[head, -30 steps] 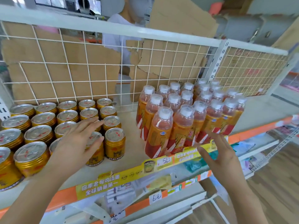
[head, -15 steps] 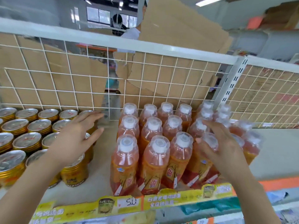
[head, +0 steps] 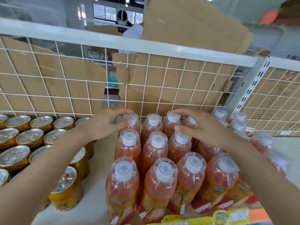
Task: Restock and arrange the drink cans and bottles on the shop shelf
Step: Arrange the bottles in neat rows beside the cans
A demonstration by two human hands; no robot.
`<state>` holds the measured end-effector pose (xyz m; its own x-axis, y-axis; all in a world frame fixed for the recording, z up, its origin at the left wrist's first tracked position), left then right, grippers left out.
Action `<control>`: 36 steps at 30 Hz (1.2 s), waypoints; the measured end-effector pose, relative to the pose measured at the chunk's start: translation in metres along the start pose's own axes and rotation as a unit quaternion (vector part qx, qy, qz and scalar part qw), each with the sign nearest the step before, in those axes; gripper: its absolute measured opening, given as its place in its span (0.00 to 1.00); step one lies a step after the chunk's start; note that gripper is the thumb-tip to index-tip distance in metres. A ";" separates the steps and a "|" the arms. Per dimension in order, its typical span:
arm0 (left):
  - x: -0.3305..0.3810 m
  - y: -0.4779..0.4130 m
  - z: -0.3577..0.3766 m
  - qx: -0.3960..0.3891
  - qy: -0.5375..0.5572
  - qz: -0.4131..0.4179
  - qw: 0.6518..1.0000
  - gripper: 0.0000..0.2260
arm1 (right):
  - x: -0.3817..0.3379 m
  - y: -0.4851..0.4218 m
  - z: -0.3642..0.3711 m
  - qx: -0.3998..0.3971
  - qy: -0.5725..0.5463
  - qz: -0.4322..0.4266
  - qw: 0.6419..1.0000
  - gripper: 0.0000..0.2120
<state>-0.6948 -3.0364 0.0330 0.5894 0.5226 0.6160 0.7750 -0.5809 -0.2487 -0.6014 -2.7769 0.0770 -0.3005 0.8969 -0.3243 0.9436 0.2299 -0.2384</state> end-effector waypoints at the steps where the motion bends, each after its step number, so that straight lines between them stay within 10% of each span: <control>1: -0.002 -0.006 0.001 -0.022 -0.009 0.006 1.000 0.19 | -0.001 -0.009 0.001 -0.020 0.013 -0.006 1.000 0.22; 11: -0.018 -0.042 -0.004 -0.088 -0.028 0.050 0.994 0.15 | -0.020 -0.085 0.035 -0.164 0.174 -0.056 0.969 0.31; 36: -0.047 -0.079 -0.012 0.033 -0.084 0.008 0.996 0.16 | 0.004 -0.163 0.063 -0.112 0.124 -0.082 0.982 0.27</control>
<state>-0.7860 -3.0220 0.0327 0.6270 0.6136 0.4800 0.7755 -0.5501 -0.3098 -0.7649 -2.8347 0.0566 -0.4336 0.8992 -0.0579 0.9008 0.4310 -0.0523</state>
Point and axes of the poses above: each hand's wrist, its own y-axis away from the middle knuckle, its own z-axis out of the palm, x = y × z, the point moved 2 cm from there along -y, towards the middle knuckle, and after that the axes turned 3 degrees about y, right-handed, at the moved point
